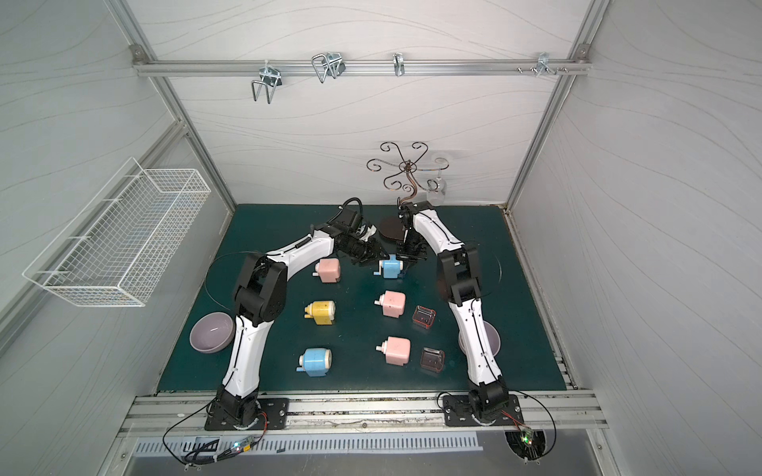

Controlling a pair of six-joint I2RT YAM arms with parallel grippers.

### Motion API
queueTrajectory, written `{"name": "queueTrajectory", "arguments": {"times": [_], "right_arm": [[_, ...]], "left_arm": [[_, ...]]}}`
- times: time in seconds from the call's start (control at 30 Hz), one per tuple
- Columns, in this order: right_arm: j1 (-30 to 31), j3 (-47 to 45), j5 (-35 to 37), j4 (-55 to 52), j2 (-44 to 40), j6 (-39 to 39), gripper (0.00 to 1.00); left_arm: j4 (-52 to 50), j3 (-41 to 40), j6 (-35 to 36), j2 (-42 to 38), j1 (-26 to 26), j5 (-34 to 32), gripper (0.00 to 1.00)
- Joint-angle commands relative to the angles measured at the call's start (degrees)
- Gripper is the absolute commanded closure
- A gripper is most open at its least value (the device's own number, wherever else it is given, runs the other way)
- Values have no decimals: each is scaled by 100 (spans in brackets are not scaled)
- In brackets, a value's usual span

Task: Put the tray back into the pencil sharpener
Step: Close the container of the pencil sharpener.

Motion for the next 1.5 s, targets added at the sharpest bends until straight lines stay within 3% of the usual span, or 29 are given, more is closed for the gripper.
{"name": "queueTrajectory", "arguments": {"times": [0.0, 0.57, 1.47], "right_arm": [[77, -24, -353, 92, -340, -73, 100], [76, -24, -458, 84, -434, -167, 100], [-39, -593, -1371, 625, -809, -30, 100]], "left_arm": [[-167, 82, 47, 343, -117, -100, 48], [-159, 48, 63, 416, -120, -114, 48], [-57, -79, 65, 491, -117, -80, 48]]}}
